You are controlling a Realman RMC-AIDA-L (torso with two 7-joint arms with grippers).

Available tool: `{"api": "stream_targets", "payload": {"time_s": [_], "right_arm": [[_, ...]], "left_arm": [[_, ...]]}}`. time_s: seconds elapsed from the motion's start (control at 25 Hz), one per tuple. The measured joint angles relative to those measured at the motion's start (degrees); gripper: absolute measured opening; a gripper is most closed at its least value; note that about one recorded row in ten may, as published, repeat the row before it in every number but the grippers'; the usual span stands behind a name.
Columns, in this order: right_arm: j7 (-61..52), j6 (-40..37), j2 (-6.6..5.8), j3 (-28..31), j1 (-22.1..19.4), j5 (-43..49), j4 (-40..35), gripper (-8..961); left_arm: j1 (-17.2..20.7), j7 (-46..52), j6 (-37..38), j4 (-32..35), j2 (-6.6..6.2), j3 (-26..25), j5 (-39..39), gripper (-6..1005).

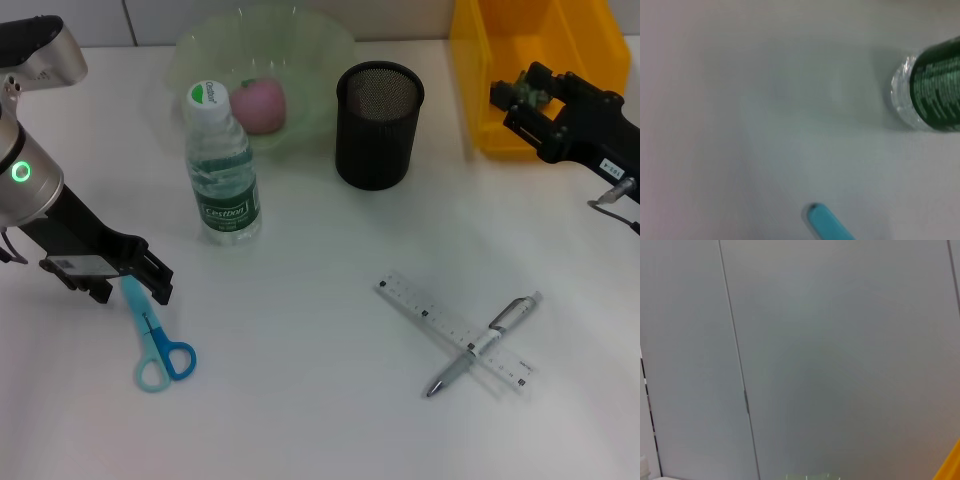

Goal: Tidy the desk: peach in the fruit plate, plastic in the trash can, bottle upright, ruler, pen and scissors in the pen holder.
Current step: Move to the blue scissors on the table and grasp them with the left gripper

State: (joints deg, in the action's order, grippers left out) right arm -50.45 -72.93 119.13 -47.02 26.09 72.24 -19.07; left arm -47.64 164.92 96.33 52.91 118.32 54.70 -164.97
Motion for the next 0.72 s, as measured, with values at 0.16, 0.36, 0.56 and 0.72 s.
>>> {"api": "stream_targets", "payload": {"time_s": [0.16,0.36,0.56,0.72], "right_arm": [[0.5,0.2,0.05,0.0,0.4,0.0,0.6,556],[0.5,0.3,0.17,0.0,0.5,0.0,0.7,556],[0.5,0.3,0.22,0.0,0.5,0.0,0.8,556],[0.5,0.6,0.22,0.0,0.8,0.0,1.2,556]], "left_arm": [[0.2,0.0,1.3,0.0,0.1,0.2,0.1,783],[0.4,0.0,1.6,-0.4,0.22,0.3,0.2,783],[0.1,0.0,1.6,-1.4,0.24,0.2,0.1,783],[0.0,0.0,1.4,-1.4,0.32,0.4,0.3,782]]}}
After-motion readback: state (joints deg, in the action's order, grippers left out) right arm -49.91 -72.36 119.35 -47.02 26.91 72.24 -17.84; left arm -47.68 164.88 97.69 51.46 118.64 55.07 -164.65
